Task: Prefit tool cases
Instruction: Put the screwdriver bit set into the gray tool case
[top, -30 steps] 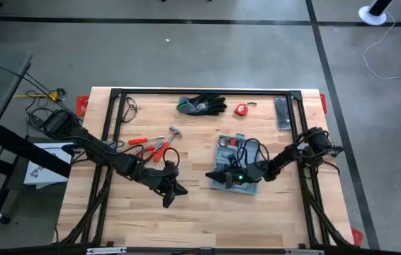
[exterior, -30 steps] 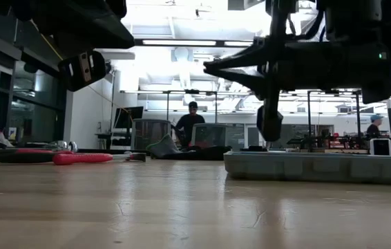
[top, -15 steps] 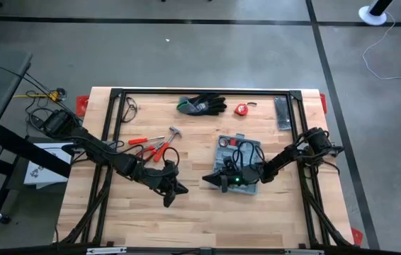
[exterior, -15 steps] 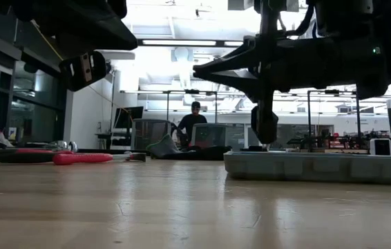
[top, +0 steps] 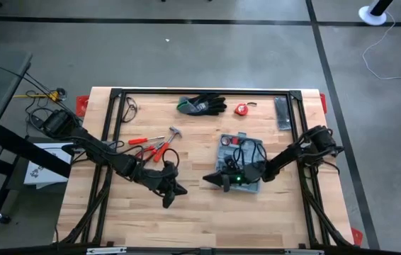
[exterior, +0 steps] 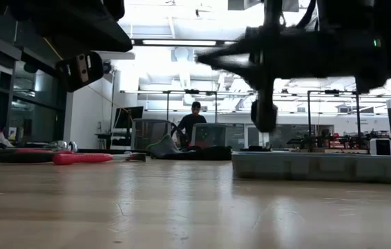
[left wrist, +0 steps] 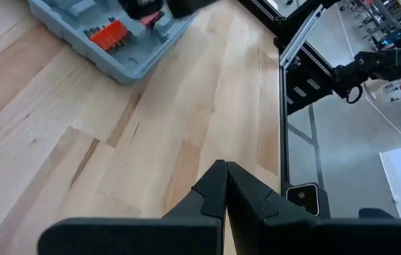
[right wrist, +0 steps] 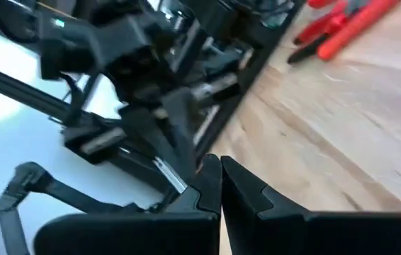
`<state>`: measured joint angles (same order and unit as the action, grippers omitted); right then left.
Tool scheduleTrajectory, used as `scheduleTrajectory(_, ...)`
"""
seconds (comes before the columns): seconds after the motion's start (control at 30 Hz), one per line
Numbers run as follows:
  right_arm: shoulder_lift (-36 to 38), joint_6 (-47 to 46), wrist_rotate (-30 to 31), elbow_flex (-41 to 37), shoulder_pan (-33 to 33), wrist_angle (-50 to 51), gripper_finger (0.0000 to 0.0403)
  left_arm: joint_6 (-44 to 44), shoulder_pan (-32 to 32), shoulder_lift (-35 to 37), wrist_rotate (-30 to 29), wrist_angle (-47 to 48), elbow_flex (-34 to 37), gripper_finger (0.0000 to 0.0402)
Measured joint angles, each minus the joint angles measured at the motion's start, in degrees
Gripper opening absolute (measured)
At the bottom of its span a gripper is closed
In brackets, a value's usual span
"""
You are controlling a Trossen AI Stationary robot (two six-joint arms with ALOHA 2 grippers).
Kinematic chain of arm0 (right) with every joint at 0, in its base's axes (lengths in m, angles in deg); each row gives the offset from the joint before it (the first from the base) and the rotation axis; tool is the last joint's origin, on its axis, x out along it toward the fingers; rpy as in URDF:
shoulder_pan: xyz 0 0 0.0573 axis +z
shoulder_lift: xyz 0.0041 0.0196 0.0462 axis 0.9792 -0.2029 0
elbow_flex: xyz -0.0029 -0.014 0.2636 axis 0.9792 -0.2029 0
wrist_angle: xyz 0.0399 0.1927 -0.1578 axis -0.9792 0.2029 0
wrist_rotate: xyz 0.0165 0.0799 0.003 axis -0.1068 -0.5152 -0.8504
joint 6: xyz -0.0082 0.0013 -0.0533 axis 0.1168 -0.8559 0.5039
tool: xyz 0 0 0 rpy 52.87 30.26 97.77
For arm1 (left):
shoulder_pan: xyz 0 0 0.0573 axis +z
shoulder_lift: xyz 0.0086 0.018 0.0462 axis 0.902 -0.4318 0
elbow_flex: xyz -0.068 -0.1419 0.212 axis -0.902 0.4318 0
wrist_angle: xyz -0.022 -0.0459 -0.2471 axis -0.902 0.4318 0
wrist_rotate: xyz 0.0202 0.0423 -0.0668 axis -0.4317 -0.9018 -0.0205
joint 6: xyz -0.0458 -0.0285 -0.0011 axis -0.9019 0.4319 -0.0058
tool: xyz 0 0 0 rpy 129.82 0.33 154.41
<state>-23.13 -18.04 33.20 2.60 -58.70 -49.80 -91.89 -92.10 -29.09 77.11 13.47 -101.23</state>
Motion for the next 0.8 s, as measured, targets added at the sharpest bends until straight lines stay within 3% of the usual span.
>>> scheduleTrajectory(0.13,0.1,2.4,0.1,0.3,-0.3,1.5,0.0000,-0.1,-0.3,0.0,0.0,0.0,0.0,0.0000)
scheduleTrajectory(0.27,-2.7,-1.4,-0.4,1.7,-1.6,10.1,0.0000,-0.4,-0.4,0.0,-0.1,0.0,0.0,0.0000)
scheduleTrajectory(0.43,-5.7,-3.8,-3.4,1.1,-1.7,2.6,0.0000,-0.1,-0.6,0.0,-0.1,0.3,0.0,0.0000)
scheduleTrajectory(0.8,4.6,4.3,0.0,1.3,-1.8,5.3,0.0000,0.0,-0.9,0.0,-2.2,0.4,0.0,0.0000)
